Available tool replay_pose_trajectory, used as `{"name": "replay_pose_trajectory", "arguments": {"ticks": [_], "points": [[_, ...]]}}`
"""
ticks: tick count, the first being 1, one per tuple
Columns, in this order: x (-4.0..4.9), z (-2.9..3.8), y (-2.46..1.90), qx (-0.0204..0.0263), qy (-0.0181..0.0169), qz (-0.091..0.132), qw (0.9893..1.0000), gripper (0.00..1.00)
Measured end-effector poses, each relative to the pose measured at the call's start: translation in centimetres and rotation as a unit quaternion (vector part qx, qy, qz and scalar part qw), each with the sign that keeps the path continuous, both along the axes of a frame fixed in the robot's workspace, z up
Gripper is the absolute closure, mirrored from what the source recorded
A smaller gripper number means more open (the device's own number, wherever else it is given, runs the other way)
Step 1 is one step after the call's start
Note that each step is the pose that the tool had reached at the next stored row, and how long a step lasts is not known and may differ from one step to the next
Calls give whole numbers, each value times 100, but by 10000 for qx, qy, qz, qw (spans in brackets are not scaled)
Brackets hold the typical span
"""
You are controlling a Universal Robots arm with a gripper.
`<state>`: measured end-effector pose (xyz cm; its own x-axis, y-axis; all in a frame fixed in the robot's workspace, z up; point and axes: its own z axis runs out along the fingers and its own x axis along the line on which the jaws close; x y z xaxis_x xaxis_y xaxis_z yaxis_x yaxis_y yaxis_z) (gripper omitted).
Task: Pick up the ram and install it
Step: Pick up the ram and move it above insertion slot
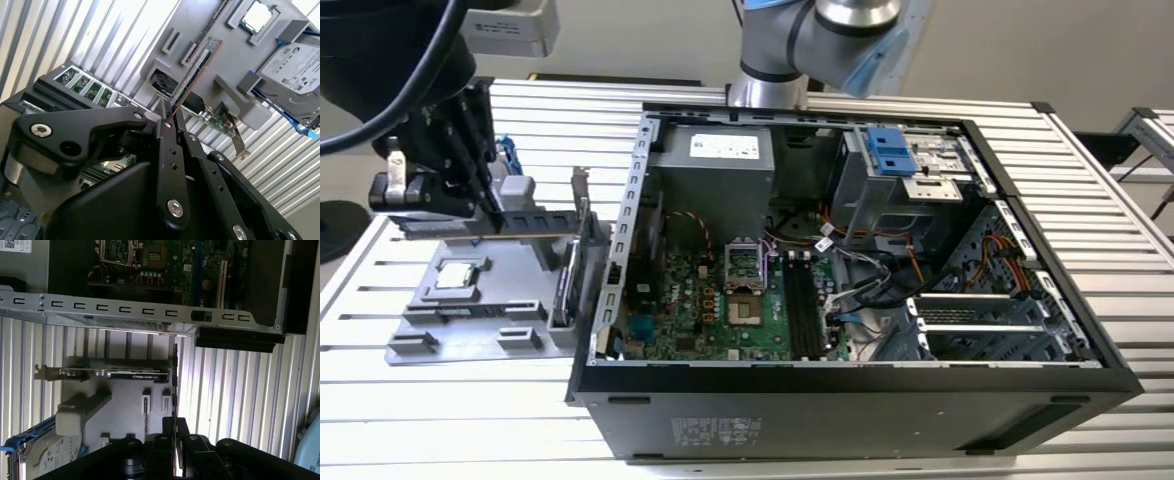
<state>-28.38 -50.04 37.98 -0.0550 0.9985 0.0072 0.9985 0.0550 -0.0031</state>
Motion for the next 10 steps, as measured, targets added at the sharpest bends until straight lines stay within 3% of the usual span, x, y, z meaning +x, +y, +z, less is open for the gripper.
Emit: {"name": "replay_pose_trajectory", "arguments": {"ticks": [10], "points": [[206, 0, 1, 0, 0, -29, 10000, 100]]}}
